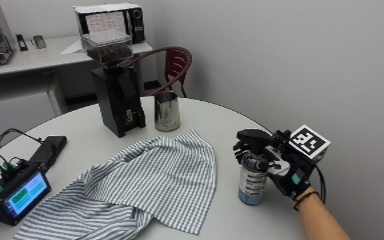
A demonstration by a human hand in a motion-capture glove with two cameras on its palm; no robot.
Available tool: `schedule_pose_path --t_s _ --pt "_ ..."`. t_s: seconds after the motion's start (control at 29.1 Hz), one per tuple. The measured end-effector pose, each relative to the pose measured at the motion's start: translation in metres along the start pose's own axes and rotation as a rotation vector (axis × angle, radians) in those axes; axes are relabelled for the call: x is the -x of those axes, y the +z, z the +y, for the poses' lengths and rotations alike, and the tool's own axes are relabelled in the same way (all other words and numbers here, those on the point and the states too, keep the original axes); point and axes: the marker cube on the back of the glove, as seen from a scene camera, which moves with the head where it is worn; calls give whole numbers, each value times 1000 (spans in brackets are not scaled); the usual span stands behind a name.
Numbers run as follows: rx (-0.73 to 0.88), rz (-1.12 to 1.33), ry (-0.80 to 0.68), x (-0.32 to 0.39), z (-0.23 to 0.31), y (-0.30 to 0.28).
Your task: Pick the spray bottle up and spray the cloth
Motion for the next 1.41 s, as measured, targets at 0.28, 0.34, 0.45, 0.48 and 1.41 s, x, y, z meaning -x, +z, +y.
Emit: schedule_pose_path --t_s 0.28,0.34,0.45,0.48,1.41 --pt "2 -162 8 32 -9 19" --pt "-5 -165 3 35 -11 22" --pt "-29 -156 6 35 -13 28" --pt "-39 -150 10 35 -13 31" --pt "-7 82 256 105 -14 34"
